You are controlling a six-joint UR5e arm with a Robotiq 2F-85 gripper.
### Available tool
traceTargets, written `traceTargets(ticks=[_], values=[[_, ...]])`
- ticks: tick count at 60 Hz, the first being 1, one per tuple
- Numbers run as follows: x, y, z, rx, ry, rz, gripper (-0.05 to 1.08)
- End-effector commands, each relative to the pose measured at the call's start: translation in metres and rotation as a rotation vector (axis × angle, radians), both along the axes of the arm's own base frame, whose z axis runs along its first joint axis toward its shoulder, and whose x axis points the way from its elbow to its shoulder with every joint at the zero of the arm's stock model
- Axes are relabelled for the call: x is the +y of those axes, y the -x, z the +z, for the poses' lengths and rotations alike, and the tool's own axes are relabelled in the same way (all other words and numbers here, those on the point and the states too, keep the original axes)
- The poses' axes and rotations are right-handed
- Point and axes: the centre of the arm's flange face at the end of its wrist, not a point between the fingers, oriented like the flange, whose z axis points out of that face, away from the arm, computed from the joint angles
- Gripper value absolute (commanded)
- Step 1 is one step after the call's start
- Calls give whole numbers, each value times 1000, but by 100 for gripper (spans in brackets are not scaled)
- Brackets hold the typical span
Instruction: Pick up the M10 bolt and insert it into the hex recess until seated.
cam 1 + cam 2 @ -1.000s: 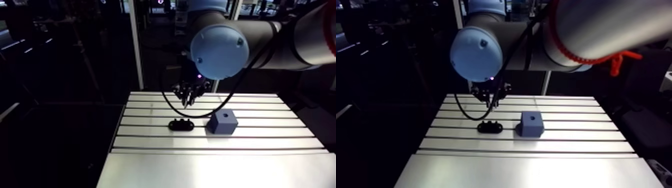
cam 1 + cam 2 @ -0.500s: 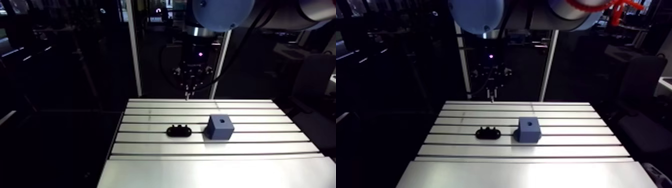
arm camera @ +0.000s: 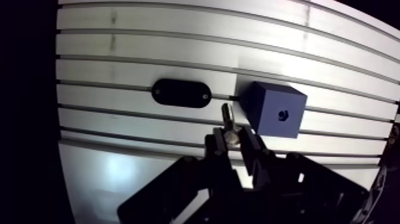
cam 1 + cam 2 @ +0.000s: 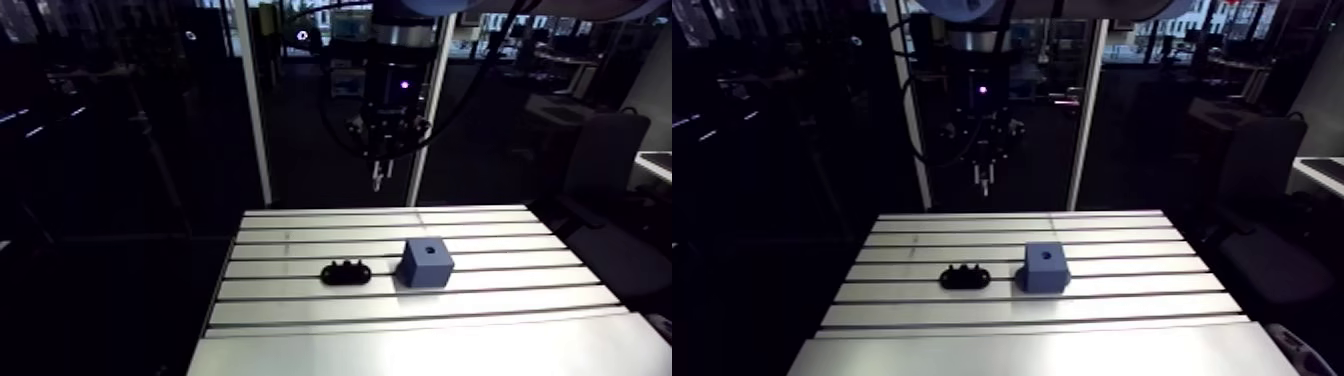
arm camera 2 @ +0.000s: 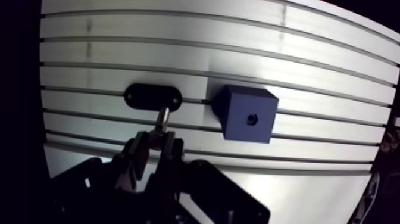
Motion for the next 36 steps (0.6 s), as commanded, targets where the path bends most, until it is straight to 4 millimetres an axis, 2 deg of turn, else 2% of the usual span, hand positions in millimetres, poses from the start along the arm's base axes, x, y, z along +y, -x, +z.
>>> traceTargets(ticks=[1, 4, 10, 14, 25, 27, 36], values=[[11, 1, 11, -38, -3, 108, 88], [14, 1, 10, -50, -3, 139, 88], [45, 4, 11, -61, -7, 236, 90], [58, 5, 11, -60, -8, 281, 92], [69, 11, 13, -59, -20, 366, 92], [77, 11, 11, -74, -29, 400, 92], [83, 14, -3, -127, -24, 513, 92]])
